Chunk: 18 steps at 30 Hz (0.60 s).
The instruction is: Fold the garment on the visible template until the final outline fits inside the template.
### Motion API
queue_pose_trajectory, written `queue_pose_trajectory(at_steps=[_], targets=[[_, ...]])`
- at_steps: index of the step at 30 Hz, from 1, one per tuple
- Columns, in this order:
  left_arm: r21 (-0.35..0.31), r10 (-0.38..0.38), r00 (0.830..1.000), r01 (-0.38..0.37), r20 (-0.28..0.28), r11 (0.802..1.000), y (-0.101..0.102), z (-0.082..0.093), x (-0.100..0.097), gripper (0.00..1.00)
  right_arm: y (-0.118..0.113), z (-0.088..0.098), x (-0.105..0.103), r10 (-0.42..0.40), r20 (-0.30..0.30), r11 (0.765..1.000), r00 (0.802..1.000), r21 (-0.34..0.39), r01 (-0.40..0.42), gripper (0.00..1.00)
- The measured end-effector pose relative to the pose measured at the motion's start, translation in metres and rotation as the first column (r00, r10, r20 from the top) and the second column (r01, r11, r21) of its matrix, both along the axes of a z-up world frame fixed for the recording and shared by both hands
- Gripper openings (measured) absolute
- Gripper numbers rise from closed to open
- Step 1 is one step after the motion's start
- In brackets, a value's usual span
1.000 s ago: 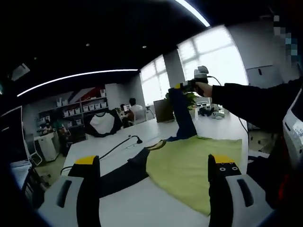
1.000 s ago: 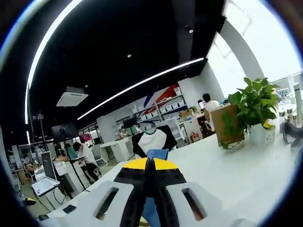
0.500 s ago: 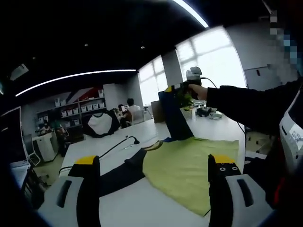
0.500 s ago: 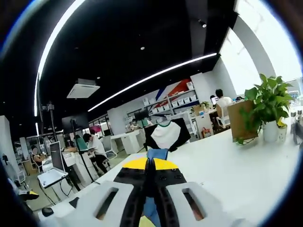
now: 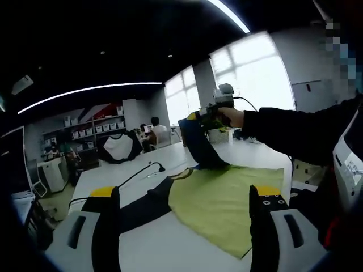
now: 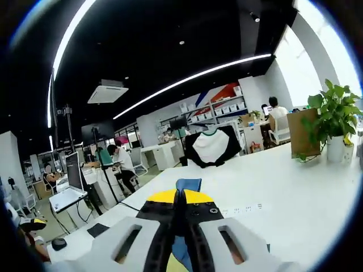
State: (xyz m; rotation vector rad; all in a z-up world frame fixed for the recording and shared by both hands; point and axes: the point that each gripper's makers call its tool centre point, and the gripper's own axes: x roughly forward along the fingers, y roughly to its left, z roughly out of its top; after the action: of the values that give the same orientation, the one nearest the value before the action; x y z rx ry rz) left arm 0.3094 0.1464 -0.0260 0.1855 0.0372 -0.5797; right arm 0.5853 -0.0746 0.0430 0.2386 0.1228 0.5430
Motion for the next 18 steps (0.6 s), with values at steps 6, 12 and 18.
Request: queue_pose_trajectory(at_steps=[6, 12, 18], targets=[[0.000, 0.024, 0.999, -0.024, -0.022, 1.000, 0.006, -0.005, 0.000, 1.00, 0.022, -0.021, 0.000, 0.024, -0.035, 1.000, 0.999, -0.014, -0.025, 0.00], [-0.013, 0.033, 0.999, -0.033, -0.034, 0.999, 0.012, -0.005, -0.001, 1.00, 0.044, -0.045, 0.000, 0.052, -0.059, 0.998, 0.997, -0.041, -0.055, 0.00], [-0.028, 0.071, 0.997, -0.072, -0.033, 0.997, 0.023, -0.002, -0.001, 1.00, 0.062, -0.062, -0.003, 0.066, -0.070, 0.995, 0.995, -0.070, -0.071, 0.00]])
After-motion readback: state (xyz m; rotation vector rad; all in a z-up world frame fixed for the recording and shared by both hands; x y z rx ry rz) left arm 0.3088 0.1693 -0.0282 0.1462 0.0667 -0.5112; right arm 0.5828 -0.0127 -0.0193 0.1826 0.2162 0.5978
